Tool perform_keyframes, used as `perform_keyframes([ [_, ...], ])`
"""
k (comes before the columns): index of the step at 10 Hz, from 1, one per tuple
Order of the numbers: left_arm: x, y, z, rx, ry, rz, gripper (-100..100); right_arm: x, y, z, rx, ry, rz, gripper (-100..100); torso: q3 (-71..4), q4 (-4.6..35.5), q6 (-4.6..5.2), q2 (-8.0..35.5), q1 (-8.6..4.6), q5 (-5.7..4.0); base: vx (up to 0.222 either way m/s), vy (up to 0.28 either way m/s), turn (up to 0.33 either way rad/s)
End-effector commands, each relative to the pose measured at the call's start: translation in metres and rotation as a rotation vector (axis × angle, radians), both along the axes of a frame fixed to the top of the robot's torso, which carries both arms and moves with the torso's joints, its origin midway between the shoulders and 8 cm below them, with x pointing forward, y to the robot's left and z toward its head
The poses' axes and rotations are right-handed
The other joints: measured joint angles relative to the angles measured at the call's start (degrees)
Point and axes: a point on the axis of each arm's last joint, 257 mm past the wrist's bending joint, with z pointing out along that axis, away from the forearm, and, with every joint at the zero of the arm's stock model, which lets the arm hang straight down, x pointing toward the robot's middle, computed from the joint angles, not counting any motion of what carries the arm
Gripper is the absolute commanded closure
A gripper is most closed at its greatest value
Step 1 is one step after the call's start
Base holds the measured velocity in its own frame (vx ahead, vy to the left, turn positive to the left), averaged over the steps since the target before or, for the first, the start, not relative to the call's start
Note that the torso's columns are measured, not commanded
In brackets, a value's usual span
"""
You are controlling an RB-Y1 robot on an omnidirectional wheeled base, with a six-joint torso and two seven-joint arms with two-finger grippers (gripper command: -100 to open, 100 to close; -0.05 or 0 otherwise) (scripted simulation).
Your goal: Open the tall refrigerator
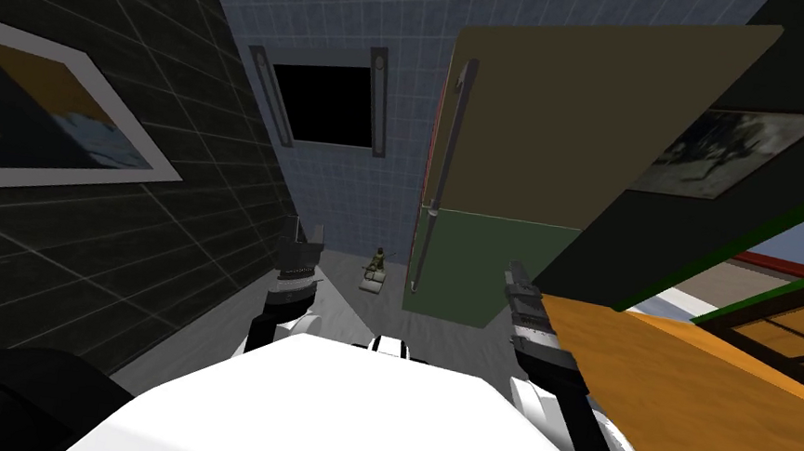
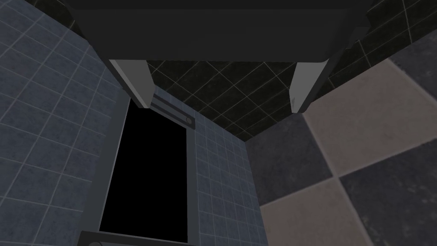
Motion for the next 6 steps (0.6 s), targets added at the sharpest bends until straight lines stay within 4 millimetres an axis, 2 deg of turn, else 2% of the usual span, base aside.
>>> perform_keyframes([
  [1, 0.000, 0.000, 0.000, 0.000, 0.000, 0.000, 0, -0.011, -0.020, 0.000, -0.117, 0.046, -0.060, -100, 0.0, 0.0, 0.00, 0.0, -0.08, -0.02, 0.107, 0.091, -0.075],
  [6, 0.000, 0.000, 0.000, 0.000, 0.000, 0.000, 0, -0.037, -0.062, 0.004, -0.367, 0.150, -0.190, -100, 0.0, 0.0, -0.01, 0.0, -0.08, -0.02, 0.119, 0.107, -0.078],
])
